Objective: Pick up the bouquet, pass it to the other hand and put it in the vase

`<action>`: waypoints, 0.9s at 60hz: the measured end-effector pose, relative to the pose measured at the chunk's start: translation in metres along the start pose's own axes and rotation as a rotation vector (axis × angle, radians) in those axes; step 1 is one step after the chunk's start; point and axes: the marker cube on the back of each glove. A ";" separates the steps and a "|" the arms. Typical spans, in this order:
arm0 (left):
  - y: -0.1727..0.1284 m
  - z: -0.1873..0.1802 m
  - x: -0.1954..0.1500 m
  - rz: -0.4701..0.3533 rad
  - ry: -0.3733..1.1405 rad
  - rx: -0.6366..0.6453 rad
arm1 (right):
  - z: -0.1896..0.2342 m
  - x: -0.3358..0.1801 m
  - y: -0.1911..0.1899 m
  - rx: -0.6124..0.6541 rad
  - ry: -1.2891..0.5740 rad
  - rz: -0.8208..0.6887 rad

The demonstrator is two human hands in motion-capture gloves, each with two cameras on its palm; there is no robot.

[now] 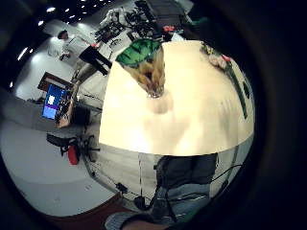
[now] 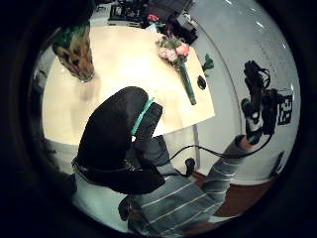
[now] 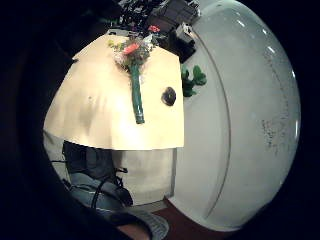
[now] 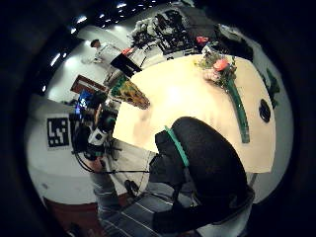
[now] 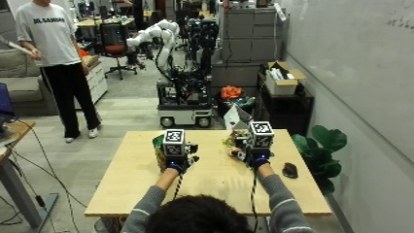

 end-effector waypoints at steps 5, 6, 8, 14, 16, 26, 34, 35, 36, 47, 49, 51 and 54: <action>-0.007 0.009 -0.008 -0.005 0.017 0.005 | 0.004 0.004 -0.005 -0.020 -0.014 0.033; -0.010 0.013 -0.010 -0.007 0.023 0.010 | 0.005 0.005 -0.005 -0.023 -0.014 0.041; -0.015 0.017 -0.014 -0.011 0.035 0.015 | 0.006 0.008 -0.008 -0.022 -0.010 0.056; -0.011 0.014 -0.019 -0.023 0.068 0.000 | 0.017 0.022 -0.033 0.012 0.019 0.089; -0.014 0.017 -0.022 -0.029 0.064 -0.002 | 0.016 0.025 -0.035 0.015 0.028 0.104; -0.023 0.026 -0.024 -0.027 0.083 -0.002 | 0.004 0.034 -0.037 0.004 0.035 0.223; -0.022 0.031 -0.021 -0.007 0.105 -0.003 | 0.004 0.045 -0.044 -0.020 0.001 0.329; -0.021 0.031 -0.021 -0.006 0.107 -0.003 | 0.003 0.046 -0.043 -0.018 -0.008 0.341; -0.021 0.031 -0.021 -0.006 0.109 -0.004 | 0.001 0.046 -0.040 -0.017 -0.020 0.351; -0.033 0.043 -0.022 0.002 0.124 -0.016 | 0.015 0.069 -0.048 0.023 -0.106 0.570; -0.034 0.044 -0.021 0.008 0.134 -0.014 | 0.023 0.076 -0.052 0.026 -0.094 0.614; -0.034 0.044 -0.019 0.011 0.141 -0.014 | 0.030 0.080 -0.054 0.033 -0.086 0.655; -0.032 0.045 -0.020 0.008 0.138 -0.024 | 0.038 0.084 -0.051 0.034 -0.081 0.713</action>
